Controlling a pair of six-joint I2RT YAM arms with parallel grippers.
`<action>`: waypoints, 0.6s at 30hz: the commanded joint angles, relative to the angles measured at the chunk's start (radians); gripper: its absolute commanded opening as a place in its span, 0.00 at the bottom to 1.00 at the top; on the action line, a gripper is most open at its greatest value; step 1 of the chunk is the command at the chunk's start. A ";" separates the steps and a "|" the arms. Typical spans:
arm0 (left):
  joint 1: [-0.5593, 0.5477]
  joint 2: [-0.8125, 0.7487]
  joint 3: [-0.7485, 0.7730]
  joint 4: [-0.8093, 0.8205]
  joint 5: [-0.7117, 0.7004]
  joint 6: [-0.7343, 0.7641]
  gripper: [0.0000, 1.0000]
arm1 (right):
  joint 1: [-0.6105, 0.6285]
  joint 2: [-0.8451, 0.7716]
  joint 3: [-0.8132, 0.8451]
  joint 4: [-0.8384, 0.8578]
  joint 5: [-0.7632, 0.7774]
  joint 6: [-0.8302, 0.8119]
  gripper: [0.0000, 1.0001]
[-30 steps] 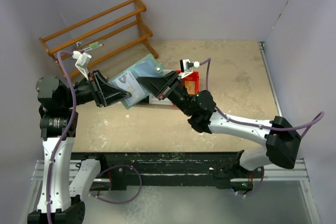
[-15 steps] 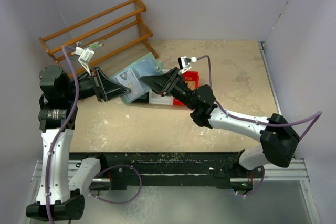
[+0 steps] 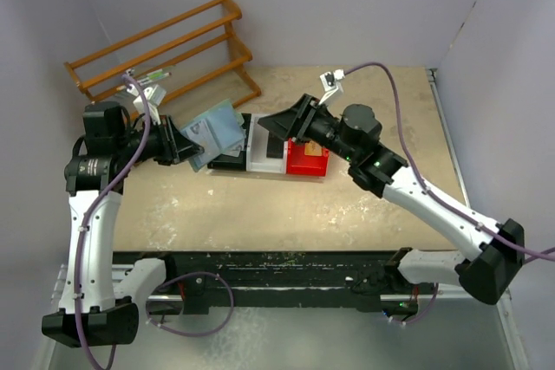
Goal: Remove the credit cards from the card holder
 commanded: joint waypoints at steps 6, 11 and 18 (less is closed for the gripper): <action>0.008 -0.007 0.032 -0.047 -0.047 0.094 0.02 | 0.044 0.097 0.175 0.021 -0.343 -0.198 0.51; 0.008 -0.007 0.022 -0.031 0.162 0.089 0.02 | 0.079 0.219 0.261 0.036 -0.551 -0.185 0.49; 0.008 0.013 0.033 -0.069 0.351 0.144 0.01 | 0.081 0.232 0.274 0.029 -0.602 -0.181 0.46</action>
